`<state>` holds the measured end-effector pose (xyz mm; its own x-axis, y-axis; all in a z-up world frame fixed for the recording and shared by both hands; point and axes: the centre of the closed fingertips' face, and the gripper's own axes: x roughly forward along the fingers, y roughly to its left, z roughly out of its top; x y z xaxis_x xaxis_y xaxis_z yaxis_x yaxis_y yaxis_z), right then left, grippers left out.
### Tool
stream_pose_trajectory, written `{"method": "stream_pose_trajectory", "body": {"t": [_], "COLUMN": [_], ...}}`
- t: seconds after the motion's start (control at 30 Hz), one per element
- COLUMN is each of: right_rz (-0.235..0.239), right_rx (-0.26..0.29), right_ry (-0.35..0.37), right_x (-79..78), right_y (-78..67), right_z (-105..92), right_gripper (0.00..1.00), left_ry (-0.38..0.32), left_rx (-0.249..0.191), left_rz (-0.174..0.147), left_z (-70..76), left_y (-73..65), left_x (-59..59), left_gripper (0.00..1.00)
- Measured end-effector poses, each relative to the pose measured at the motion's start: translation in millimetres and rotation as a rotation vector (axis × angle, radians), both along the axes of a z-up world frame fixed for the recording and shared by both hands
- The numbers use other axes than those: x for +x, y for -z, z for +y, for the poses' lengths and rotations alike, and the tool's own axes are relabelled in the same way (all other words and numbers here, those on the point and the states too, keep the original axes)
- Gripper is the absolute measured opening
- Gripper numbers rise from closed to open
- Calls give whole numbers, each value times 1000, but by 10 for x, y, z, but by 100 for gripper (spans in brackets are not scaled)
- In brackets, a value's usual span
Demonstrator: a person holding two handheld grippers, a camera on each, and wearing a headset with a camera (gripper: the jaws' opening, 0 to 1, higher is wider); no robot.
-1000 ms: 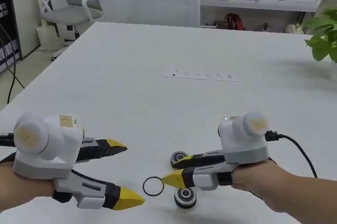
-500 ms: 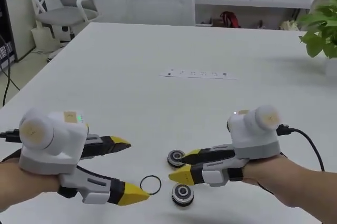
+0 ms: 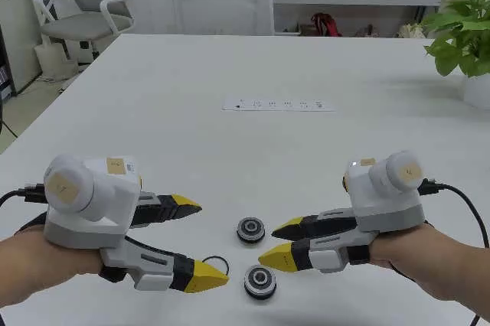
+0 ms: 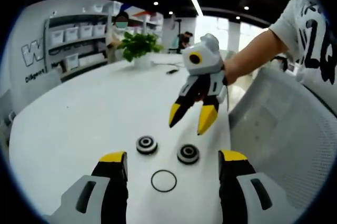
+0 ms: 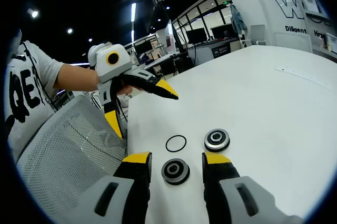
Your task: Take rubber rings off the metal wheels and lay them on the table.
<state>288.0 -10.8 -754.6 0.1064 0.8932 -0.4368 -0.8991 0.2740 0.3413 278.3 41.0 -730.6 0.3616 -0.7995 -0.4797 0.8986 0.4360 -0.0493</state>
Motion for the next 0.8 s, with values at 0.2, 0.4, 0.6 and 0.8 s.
{"method": "stream_pose_trajectory", "body": {"t": [0.2,0.4,0.6,0.8], "right_rz": [-4,-15,-30,-49], "right_rx": [-23,-50,-68,-88], "right_ry": [-15,-43,-60,-87], "right_x": [-43,-113,-133,-167], "right_y": [81,187,256,326], "right_z": [-57,-70,-62,-48], "right_gripper": [34,33,31,29], "left_ry": [23,35,42,48], "left_rx": [4,9,14,18], "left_rz": [9,17,27,37], "left_z": [-91,-136,-158,-191], "left_y": [53,97,146,182], "left_x": [3,4,-5,-5], "left_gripper": [70,68,65,61]}}
